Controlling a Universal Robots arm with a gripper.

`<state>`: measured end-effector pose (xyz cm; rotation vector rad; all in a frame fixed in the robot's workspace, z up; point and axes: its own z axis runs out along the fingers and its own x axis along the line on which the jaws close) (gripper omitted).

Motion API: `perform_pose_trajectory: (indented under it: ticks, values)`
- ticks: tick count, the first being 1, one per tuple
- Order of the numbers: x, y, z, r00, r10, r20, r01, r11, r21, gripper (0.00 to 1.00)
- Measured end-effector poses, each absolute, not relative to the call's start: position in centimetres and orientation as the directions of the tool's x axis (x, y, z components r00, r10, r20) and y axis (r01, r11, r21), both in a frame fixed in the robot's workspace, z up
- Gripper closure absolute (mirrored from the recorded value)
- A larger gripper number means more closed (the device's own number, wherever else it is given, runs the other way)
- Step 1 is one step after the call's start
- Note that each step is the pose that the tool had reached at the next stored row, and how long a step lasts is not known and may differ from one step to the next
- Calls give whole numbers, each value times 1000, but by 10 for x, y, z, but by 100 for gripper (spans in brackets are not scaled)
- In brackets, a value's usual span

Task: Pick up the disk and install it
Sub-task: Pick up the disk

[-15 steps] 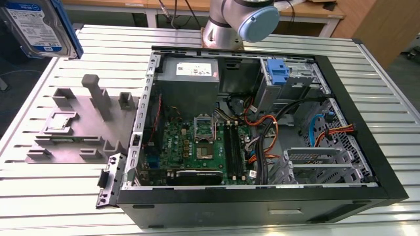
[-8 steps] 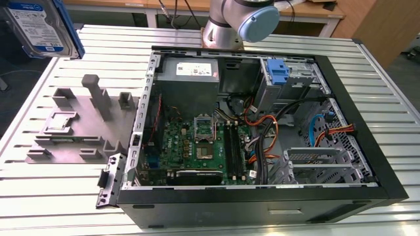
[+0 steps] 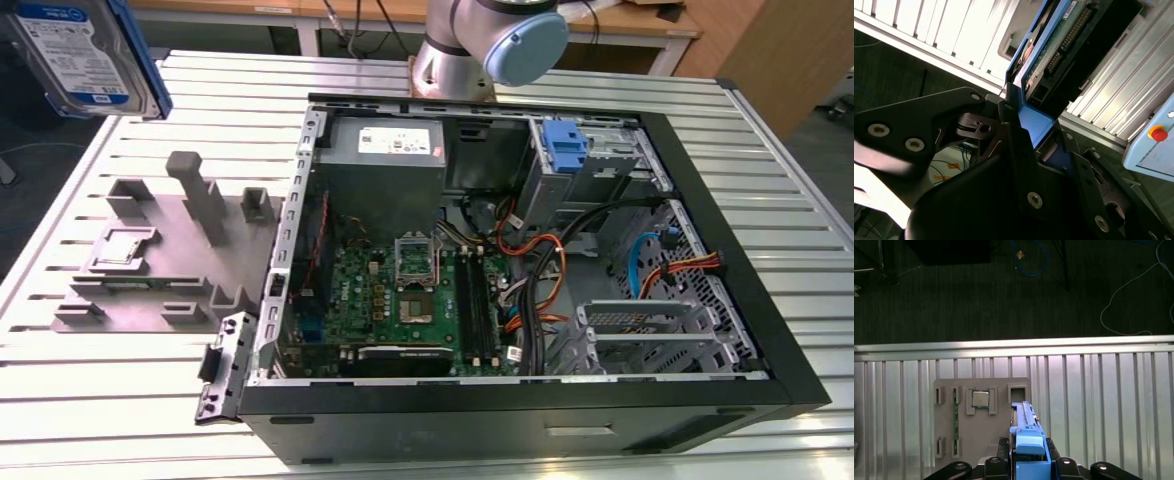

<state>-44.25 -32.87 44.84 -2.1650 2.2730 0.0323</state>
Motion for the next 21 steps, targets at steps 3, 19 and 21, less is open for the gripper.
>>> perform_pose_trajectory:
  ticks: [3,19,21]
  values:
    - [-442,-329,450,-49,-999,-16,-999,49,13,63]
    - [-442,-329,463,-49,-999,-16,-999,48,13,63]
    - [-442,-329,464,-49,-999,-16,-999,49,13,63]
